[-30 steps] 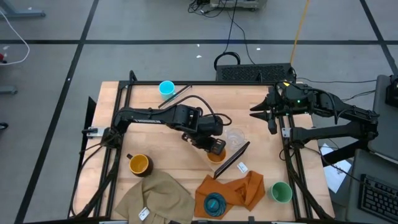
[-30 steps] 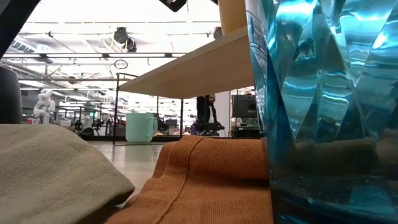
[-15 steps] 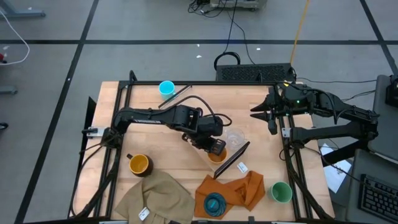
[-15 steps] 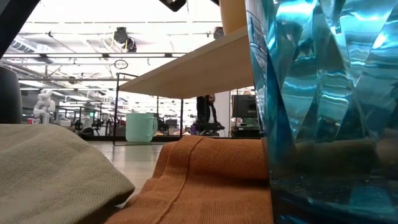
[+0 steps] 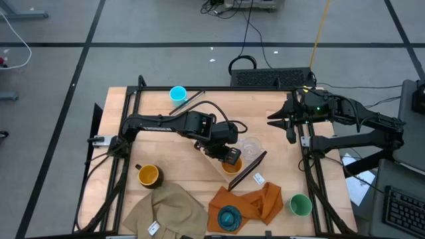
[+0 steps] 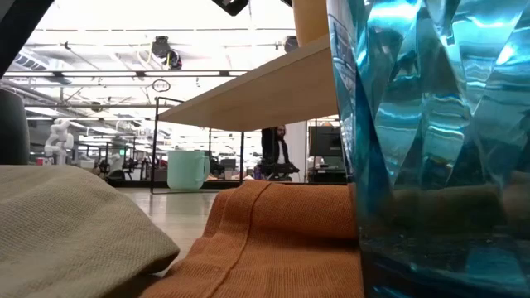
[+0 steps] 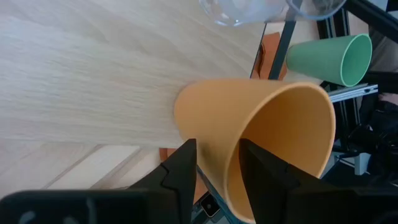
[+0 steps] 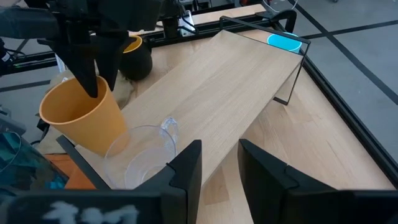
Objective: Stack small to large cups/mugs on shelf
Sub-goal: Put the yellow cup on the shelf, then put the green cup on the shelf
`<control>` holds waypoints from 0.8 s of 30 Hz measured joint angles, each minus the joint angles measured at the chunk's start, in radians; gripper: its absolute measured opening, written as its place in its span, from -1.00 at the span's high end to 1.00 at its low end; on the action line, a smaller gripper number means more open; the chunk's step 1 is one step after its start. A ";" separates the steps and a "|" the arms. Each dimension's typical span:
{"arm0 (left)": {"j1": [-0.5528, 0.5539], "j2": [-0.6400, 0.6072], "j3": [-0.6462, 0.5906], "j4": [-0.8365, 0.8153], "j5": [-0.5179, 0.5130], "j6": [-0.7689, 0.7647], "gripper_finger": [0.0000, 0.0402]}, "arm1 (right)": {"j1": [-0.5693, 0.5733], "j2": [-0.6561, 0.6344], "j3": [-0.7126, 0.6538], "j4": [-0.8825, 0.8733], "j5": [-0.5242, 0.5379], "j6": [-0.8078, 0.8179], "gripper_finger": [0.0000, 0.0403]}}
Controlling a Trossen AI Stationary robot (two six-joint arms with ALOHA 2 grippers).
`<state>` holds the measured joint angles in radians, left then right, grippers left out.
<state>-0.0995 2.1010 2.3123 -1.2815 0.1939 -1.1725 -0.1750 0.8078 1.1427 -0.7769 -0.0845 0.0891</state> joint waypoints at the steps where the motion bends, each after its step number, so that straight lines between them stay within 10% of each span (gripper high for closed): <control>1: 0.002 0.000 0.000 -0.002 0.000 0.001 0.40 | 0.000 0.000 0.000 0.000 0.000 0.000 0.52; 24: 0.016 -0.026 0.044 0.005 -0.011 -0.004 0.40 | 0.000 0.000 0.000 0.000 0.000 -0.004 0.52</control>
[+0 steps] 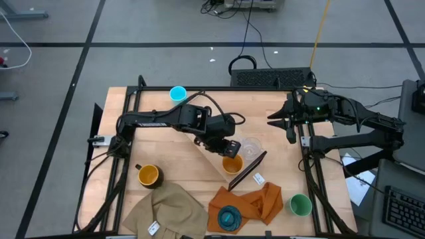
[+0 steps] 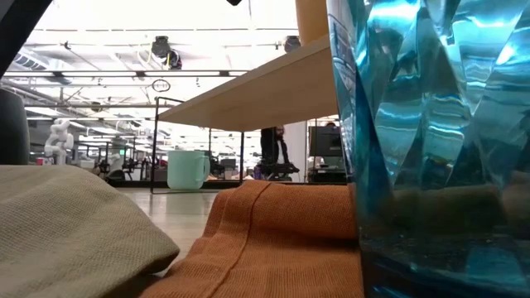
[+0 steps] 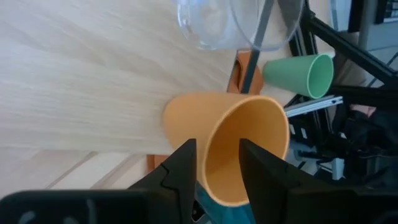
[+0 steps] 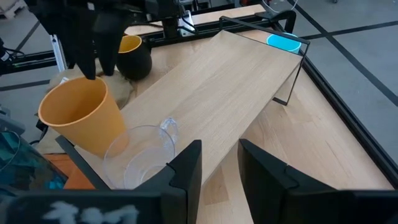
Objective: Stack small to large cups/mugs on shelf
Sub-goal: Put the green cup on the shelf
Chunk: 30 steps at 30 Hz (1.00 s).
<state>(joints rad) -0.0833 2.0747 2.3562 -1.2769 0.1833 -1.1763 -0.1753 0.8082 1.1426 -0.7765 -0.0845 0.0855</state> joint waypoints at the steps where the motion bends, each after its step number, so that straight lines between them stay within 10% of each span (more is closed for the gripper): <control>1: 0.000 0.000 0.000 -0.006 0.000 0.000 0.40 | 0.000 0.000 0.000 0.000 0.000 0.000 0.52; 30: 0.092 -0.336 0.000 -0.049 -0.323 0.291 0.40 | 0.000 0.000 0.000 -0.008 0.000 0.004 0.52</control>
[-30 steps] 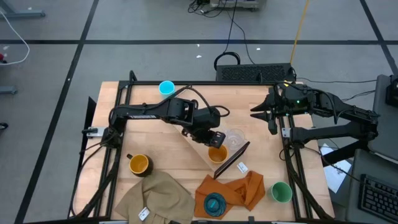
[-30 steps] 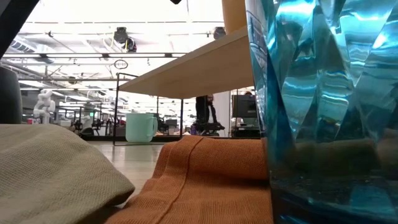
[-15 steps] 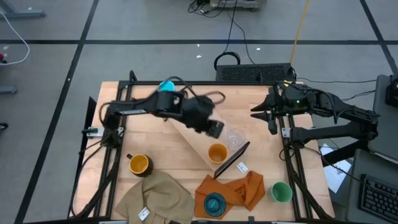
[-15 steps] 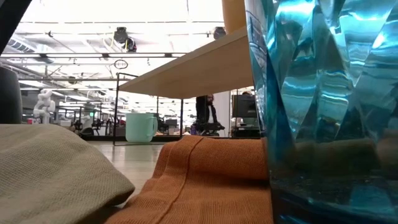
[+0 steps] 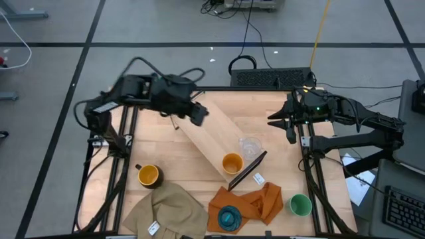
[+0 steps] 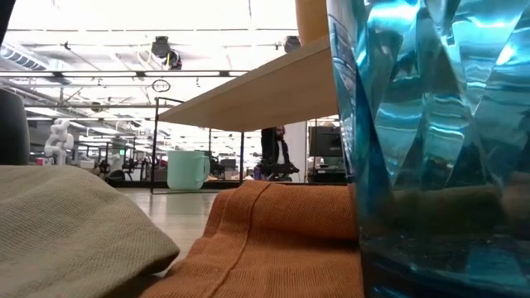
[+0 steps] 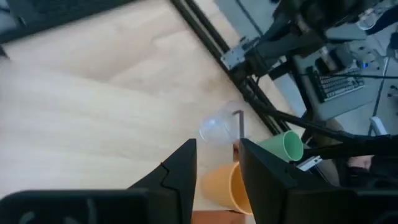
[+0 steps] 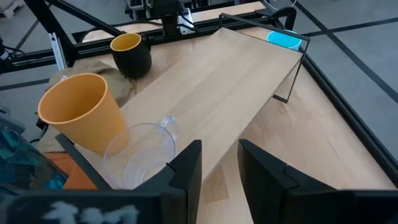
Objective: Stack small to large cups/mugs on shelf
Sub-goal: Put the green cup on the shelf
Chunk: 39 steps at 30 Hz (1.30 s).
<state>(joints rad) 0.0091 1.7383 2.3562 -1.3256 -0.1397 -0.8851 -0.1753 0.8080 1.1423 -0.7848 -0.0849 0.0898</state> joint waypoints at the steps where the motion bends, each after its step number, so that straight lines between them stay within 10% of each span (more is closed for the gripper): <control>1: 0.006 -0.017 0.000 -0.025 -0.005 0.018 0.40 | 0.000 0.000 0.000 0.001 0.000 0.000 0.52; 9: 0.099 -0.127 0.000 -0.245 -0.047 0.069 0.43 | 0.000 0.000 0.000 0.004 0.000 0.029 0.52; 16: 0.163 -0.177 0.000 -0.245 -0.073 0.216 0.95 | -0.001 0.000 0.000 0.046 0.006 -0.027 0.52; 28: 0.245 -0.170 0.000 -0.244 -0.047 0.440 0.74 | -0.001 0.000 0.000 0.201 0.009 0.038 0.53; 39: 0.298 -0.176 0.000 -0.245 -0.351 0.553 0.80 | -0.002 0.076 0.000 0.129 0.032 0.123 0.53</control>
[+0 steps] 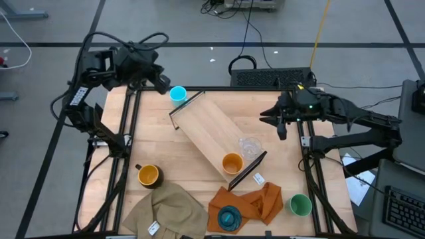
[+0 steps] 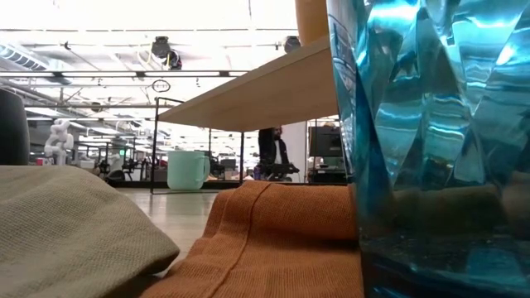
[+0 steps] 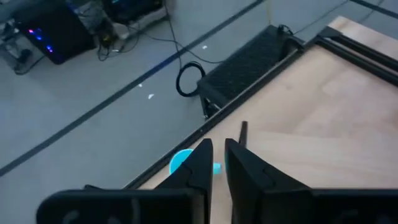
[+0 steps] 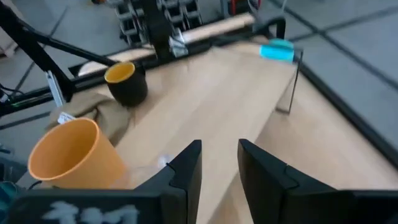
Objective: Stack small to large cups/mugs on shelf
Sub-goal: Put the green cup on the shelf
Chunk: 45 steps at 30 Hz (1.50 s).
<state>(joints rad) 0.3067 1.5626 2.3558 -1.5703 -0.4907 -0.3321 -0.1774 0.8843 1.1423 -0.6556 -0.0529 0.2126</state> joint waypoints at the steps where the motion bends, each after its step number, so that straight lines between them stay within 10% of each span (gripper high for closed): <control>1: 0.007 0.000 0.000 0.000 0.002 0.002 0.80 | 0.000 0.006 0.000 -0.005 0.000 0.013 0.53; 20: 0.028 0.000 0.000 0.000 0.129 0.014 0.79 | 0.056 -0.070 0.000 -0.150 -0.189 0.190 0.53; 45: 0.028 0.000 0.000 0.002 0.178 -0.123 0.79 | 0.517 -0.036 0.000 -0.497 -0.448 0.404 0.12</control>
<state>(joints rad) 0.3346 1.5631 2.3558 -1.5681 -0.3127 -0.4554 0.3401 0.8481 1.1423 -1.1522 -0.5010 0.6166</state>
